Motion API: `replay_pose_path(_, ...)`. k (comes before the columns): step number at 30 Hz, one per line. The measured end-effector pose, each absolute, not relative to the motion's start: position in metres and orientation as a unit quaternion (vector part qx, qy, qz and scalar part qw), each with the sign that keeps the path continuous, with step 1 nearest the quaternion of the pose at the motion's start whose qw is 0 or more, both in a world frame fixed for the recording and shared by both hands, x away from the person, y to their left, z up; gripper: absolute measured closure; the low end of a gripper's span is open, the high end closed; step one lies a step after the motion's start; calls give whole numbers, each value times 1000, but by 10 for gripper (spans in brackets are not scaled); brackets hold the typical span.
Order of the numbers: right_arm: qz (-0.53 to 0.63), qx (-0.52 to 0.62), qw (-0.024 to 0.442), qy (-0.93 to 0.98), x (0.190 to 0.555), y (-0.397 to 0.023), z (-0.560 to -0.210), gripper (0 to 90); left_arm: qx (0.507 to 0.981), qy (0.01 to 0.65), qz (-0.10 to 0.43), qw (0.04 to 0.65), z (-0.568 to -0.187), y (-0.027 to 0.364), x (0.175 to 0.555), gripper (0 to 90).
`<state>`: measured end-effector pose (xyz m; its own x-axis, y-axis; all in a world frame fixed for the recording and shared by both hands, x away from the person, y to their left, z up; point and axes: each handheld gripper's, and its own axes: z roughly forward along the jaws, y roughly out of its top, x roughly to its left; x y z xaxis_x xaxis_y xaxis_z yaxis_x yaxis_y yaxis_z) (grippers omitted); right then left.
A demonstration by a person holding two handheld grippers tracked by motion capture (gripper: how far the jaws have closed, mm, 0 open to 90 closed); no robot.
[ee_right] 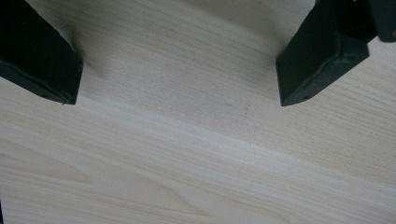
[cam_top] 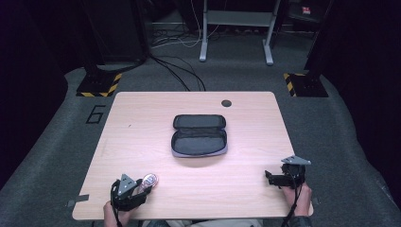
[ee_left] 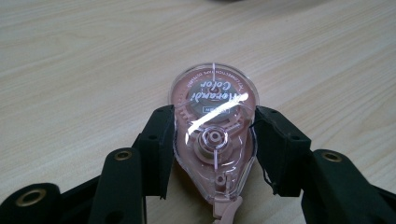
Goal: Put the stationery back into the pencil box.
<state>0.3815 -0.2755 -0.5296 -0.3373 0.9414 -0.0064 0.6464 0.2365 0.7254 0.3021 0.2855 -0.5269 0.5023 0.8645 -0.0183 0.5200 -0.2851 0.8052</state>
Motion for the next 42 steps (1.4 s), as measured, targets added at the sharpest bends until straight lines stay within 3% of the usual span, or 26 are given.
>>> replay_pose_path(42, 321, 528, 226, 753, 382, -276, -530, 2, 783, 389, 212, 437, -489, 262, 337, 502)
